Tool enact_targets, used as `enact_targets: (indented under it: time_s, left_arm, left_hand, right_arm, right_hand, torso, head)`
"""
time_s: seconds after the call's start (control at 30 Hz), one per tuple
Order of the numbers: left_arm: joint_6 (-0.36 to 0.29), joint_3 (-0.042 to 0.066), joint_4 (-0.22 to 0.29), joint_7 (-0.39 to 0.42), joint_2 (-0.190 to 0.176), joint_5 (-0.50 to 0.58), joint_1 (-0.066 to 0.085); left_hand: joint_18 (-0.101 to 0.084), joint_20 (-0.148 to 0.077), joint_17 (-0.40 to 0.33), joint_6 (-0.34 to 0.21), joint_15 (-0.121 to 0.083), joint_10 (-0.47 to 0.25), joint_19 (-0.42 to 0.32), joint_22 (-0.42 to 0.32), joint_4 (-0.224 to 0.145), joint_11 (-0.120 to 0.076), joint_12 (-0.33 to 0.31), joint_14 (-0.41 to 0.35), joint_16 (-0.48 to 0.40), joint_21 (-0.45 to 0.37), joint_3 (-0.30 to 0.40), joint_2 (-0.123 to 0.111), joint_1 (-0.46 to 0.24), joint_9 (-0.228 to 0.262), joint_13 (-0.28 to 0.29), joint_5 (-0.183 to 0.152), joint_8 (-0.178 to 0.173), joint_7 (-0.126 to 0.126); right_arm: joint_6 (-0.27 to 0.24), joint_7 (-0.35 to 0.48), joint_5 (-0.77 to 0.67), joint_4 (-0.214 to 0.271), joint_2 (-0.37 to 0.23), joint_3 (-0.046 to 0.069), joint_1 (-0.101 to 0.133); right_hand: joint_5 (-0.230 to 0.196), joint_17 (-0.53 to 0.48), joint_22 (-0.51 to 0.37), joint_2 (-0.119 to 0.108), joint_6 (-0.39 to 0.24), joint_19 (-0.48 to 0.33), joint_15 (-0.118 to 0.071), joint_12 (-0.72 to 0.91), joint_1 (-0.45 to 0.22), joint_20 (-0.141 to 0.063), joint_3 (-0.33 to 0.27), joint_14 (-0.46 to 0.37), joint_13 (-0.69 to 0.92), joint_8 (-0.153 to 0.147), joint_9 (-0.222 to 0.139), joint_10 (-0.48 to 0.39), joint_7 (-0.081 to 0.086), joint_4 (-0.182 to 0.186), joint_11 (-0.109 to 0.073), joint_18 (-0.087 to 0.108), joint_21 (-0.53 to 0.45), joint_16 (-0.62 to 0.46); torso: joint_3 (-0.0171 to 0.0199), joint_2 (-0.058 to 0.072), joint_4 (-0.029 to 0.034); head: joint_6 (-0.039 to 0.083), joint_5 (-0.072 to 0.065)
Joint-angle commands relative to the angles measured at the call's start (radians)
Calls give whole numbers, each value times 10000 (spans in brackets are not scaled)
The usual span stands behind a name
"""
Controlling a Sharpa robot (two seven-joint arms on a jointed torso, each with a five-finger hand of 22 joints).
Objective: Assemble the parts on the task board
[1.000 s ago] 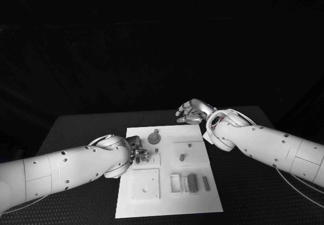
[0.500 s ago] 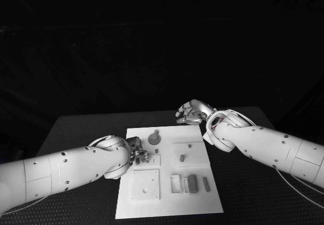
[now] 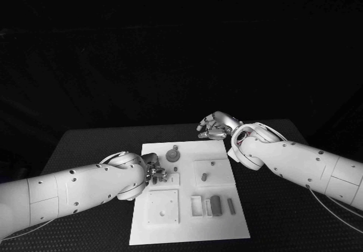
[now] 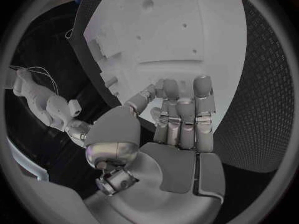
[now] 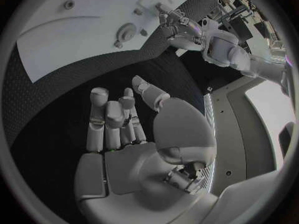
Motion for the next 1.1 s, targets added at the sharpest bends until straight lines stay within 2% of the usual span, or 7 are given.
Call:
enact_targets:
  time_s: [0.03, 1.1]
  left_arm:
    - [68, 1, -16, 61, 41, 20, -23]
    - [-303, 1, -2, 320, 64, -25, -49]
  left_hand:
    - [89, -896, -13, 272, -1160, 361, 922, 223, -10, -451, 47, 1120, 45, 40, 98, 93, -8, 564, 13, 54, 44, -219]
    - [93, -910, -46, 230, -1153, 325, 905, 220, -29, -444, 90, 1091, 97, 68, 128, 140, 13, 559, 51, -109, 17, -210]
  right_arm:
    - [117, 76, -62, 9, 1, 5, 4]
    - [113, 75, -62, 9, -7, 5, 4]
  right_hand:
    - [-45, -12, 179, -62, 18, 4, 0, 37, -14, -12, 25, -96, -17, -59, 17, -63, 73, 33, 7, 298, 11, -38]
    - [-45, -12, 179, -59, 16, 3, 1, 39, -13, -11, 29, -97, -18, -62, 21, -63, 73, 32, 7, 298, 11, -38]
  torso:
    - [-3, 1, 3]
    - [-5, -1, 6]
  head:
    - [-3, -10]
    - [12, -37]
